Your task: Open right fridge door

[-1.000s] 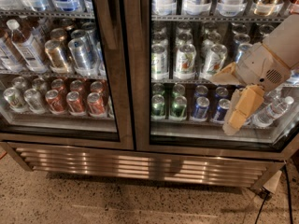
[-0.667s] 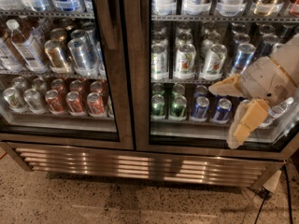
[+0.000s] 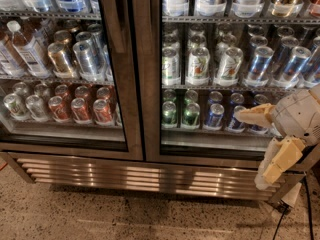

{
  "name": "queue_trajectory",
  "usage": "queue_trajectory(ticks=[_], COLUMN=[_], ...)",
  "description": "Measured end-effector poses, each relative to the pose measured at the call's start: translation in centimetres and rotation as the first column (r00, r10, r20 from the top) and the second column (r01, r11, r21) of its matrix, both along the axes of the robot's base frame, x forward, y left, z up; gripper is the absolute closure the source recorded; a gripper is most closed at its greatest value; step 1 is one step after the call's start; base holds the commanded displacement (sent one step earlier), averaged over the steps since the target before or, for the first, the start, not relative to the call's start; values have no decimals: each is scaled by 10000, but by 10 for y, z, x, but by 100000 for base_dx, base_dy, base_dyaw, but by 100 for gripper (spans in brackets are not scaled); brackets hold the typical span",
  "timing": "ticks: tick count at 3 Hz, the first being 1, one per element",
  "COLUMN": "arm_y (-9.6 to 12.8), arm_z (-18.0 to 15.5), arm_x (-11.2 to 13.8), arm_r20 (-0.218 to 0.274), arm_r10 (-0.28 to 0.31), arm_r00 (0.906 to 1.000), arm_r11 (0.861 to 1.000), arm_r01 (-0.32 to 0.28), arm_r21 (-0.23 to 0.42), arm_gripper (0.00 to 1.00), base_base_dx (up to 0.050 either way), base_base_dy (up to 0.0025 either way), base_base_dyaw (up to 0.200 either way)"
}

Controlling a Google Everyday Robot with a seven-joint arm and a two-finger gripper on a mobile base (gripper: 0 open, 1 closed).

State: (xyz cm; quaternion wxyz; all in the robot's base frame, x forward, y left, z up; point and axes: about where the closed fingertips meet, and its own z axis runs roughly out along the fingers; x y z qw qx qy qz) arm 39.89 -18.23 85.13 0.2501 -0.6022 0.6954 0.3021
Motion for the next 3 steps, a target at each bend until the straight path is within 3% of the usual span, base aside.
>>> queue_trajectory(ticks=[1, 2, 3], arm_y=[11, 20, 24], arm_z=[0, 1, -13], arm_x=[1, 3, 19], arm_r20=[-332, 126, -152], arm_r10=[872, 2329, 2173], arm_r00=[9956, 9724, 9760], arm_r11=[9844, 8541, 7899], arm_r01=[-810, -2108, -1667], arm_r21=[1562, 4756, 5902], arm_gripper=[0, 0, 0], base_base_dx=[0, 0, 0], base_base_dy=[0, 0, 0], base_base_dyaw=[0, 0, 0])
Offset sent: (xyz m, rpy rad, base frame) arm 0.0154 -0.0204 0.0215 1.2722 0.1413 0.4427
